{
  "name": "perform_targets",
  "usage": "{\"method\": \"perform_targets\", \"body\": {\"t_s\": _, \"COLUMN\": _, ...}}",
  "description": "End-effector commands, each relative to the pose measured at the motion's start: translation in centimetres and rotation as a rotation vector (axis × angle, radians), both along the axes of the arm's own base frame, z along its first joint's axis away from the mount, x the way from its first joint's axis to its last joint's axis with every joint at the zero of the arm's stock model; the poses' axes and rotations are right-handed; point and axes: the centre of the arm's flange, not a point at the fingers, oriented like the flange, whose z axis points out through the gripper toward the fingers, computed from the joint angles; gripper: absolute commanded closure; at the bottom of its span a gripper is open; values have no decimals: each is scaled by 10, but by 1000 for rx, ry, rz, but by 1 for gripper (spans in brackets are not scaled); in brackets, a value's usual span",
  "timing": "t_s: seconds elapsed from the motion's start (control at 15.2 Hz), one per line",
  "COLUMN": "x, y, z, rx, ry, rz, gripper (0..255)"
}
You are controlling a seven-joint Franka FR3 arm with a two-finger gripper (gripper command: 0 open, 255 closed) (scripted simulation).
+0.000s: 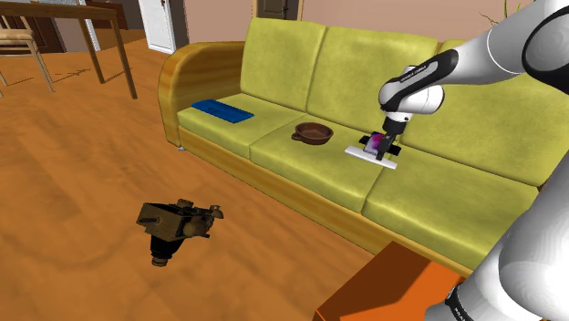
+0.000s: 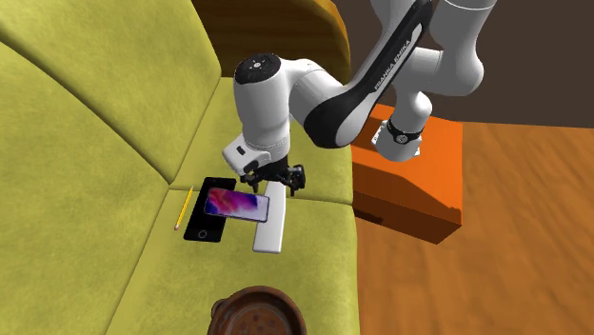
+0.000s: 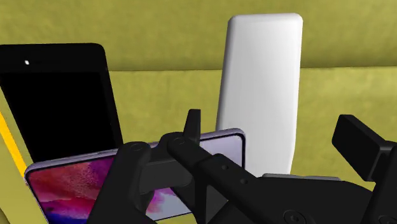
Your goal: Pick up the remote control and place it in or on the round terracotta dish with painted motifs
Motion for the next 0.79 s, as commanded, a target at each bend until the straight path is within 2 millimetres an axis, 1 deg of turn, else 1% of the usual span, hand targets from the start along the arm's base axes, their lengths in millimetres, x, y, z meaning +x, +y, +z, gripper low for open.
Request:
{"method": "perform_targets", "body": {"t_s": 0.0, "x": 0, "y": -1, "z": -11, "rx": -1, "ry": 0, "rz": 1, "gripper": 0}}
{"method": "perform_targets", "body": {"t_s": 0.13, "x": 0, "y": -1, "z": -25, "rx": -1, "ry": 0, "rz": 1, "gripper": 0}}
{"method": "perform_targets", "body": {"t_s": 0.66, "x": 0, "y": -1, "z": -25, "rx": -1, "ry": 0, "rz": 1, "gripper": 0}}
{"method": "perform_targets", "body": {"t_s": 0.73, "x": 0, "y": -1, "z": -25, "rx": -1, "ry": 0, "rz": 1, "gripper": 255}}
